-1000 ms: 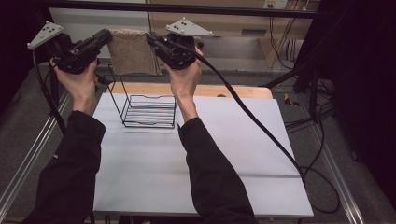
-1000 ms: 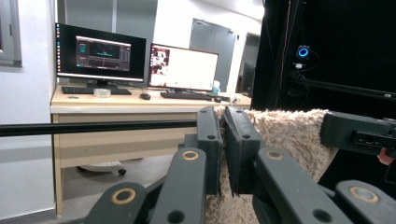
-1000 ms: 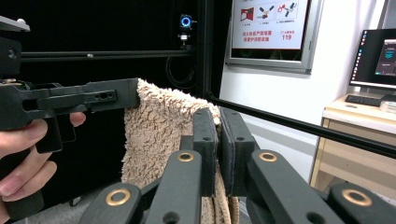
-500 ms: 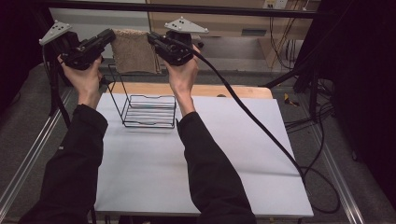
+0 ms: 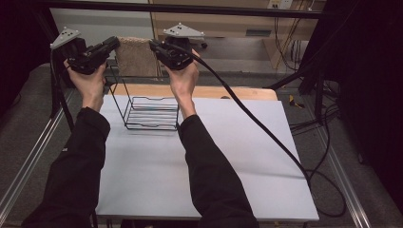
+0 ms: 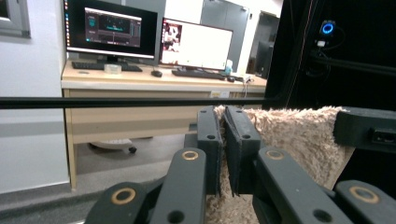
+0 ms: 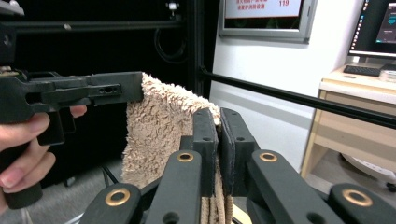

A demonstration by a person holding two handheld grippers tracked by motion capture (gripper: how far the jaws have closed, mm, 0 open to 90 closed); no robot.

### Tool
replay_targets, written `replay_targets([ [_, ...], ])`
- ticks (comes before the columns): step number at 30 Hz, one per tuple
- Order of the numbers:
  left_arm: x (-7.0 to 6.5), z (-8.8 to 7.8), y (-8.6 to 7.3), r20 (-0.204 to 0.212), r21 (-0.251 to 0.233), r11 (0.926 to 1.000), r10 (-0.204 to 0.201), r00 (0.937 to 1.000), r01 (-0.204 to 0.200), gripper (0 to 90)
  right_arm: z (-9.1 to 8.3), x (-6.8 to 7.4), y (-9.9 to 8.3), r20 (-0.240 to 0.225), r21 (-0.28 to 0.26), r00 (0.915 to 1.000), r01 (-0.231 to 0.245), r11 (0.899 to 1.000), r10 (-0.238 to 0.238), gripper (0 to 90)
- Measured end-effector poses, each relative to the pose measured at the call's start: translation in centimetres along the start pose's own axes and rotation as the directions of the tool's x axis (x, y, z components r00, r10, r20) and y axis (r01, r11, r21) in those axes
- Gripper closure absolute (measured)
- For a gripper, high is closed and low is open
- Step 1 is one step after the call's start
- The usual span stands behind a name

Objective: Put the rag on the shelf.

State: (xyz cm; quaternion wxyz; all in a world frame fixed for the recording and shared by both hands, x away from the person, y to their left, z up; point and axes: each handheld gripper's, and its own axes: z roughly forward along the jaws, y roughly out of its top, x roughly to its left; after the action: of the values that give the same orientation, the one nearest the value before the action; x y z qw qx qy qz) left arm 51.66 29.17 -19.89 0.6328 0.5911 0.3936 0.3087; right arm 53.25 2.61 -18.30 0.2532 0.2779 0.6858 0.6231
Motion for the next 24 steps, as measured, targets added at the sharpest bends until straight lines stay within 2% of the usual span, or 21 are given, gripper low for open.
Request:
replay_targets([
  [4,0.2,-0.4,-0.9,0.009,0.006,1.0000,-0.005,0.9999,0.004,84.2,0.0,0.2,-0.4,0.003,0.027,0.9999,0.015,1.000,-0.016,85.6],
  [9,0.1,-1.1,-1.7,0.026,0.017,0.9998,0.002,0.9997,-0.003,84.1,-0.2,0.3,-1.4,-0.010,0.049,0.9999,-0.008,0.999,0.008,85.5],
  [17,-0.1,-1.9,-2.7,0.041,0.028,0.9996,0.000,0.9991,-0.001,84.0,-0.8,0.6,-2.3,-0.031,0.051,0.9994,-0.010,0.999,0.011,85.5],
  [24,-0.1,-2.4,-3.1,0.049,0.038,0.9993,-0.001,0.9988,-0.001,83.9,-1.0,0.9,-2.6,-0.040,0.060,0.9992,0.007,0.998,-0.005,85.5],
])
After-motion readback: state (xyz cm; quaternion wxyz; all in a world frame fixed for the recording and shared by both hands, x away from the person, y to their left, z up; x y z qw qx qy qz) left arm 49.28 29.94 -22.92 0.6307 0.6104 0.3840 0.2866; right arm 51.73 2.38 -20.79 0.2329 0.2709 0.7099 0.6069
